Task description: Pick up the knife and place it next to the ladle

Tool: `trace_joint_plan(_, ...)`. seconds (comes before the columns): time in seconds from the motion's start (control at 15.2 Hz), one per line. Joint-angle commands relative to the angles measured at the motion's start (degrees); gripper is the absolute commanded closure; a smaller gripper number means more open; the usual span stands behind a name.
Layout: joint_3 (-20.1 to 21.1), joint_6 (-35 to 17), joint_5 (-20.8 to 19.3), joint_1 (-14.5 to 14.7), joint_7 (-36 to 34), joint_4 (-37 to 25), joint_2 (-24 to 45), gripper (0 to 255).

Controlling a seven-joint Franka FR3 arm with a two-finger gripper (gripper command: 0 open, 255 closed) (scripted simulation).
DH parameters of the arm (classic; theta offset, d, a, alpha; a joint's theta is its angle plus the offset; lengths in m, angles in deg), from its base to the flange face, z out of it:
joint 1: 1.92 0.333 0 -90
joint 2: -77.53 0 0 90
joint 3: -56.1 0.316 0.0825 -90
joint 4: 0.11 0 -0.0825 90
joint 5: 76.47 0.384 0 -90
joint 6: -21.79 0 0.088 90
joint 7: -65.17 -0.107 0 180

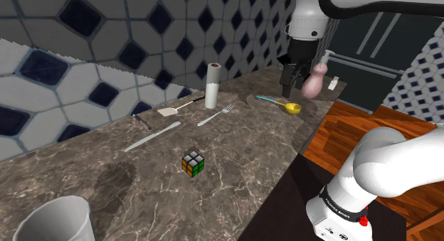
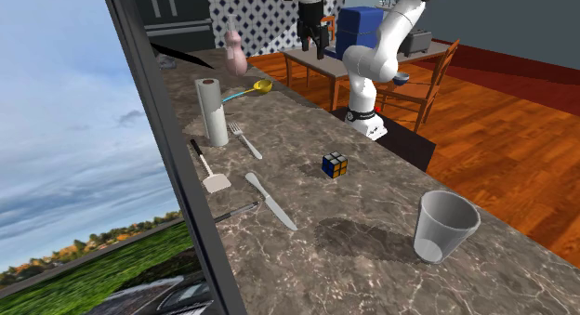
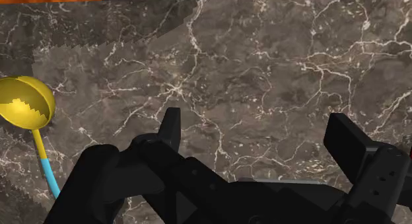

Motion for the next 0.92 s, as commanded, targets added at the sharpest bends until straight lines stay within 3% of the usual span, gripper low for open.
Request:
trace_joint_plan(0.0, 0.00, 0.00, 0.00, 0.00, 0.00, 0.00, 0.00, 0)
trace_joint_plan(0.46, 11.06, -5.81, 8.04, -1.19, -21.61, 0.68, 4.29, 0)
trace_joint_plan(0.86, 20.35, -12.21, 11.99, -3.38, -39.92, -2.80, 12.80, 0)
